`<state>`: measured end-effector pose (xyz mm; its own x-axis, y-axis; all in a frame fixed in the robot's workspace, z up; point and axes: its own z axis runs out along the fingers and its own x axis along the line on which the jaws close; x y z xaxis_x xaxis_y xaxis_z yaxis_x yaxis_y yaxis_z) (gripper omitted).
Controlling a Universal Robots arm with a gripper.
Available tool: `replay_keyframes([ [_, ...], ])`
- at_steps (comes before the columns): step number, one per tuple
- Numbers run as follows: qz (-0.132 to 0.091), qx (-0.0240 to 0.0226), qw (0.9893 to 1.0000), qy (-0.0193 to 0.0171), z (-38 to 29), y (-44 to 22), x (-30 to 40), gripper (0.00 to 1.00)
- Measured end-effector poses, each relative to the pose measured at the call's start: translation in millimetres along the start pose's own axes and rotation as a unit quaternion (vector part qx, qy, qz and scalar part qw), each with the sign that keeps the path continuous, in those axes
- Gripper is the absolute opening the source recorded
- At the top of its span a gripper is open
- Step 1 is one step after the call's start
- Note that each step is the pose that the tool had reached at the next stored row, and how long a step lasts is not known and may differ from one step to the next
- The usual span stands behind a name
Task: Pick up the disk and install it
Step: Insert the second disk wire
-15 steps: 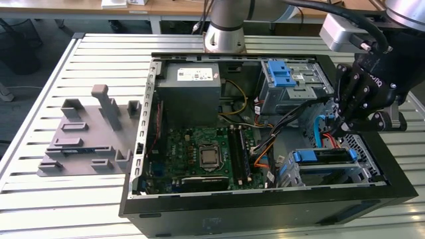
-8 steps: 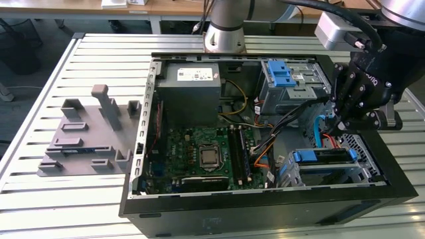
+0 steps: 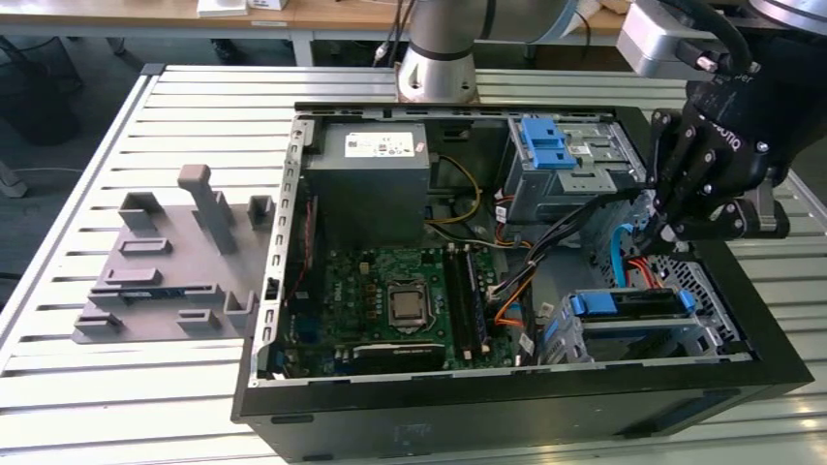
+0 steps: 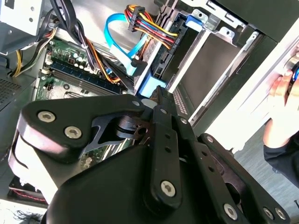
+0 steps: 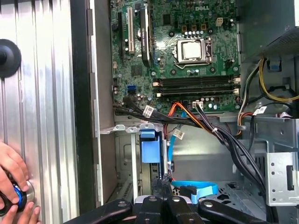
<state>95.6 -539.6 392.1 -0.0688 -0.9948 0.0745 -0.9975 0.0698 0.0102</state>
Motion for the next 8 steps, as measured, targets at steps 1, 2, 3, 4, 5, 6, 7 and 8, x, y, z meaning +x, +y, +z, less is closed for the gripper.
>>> replay_keyframes([
  [1, 0.0, 0.0, 1.0, 0.0, -0.6, 0.0, -0.1, 0.11],
  [2, 0.0, 0.0, 1.0, -0.0002, -0.6, 0.0, -0.4, 0.11],
  [3, 0.0, 0.0, 1.0, -0.0001, -0.7, 0.1, -0.9, 0.11],
  [4, 0.0, 0.0, 1.0, 0.0, -0.9, 0.2, -2.2, 0.11],
  [5, 0.0, 0.0, 1.0, 0.0, -1.1, 0.3, -3.9, 0.11],
  [6, 0.0, 0.0, 1.0, 0.0001, -1.2, 0.4, -5.7, 0.11],
  [7, 0.0, 0.0, 1.0, 0.0001, -1.4, 0.6, -7.8, 0.11],
  [8, 0.0, 0.0, 1.0, 0.0, -1.5, 0.7, -9.9, 0.11],
])
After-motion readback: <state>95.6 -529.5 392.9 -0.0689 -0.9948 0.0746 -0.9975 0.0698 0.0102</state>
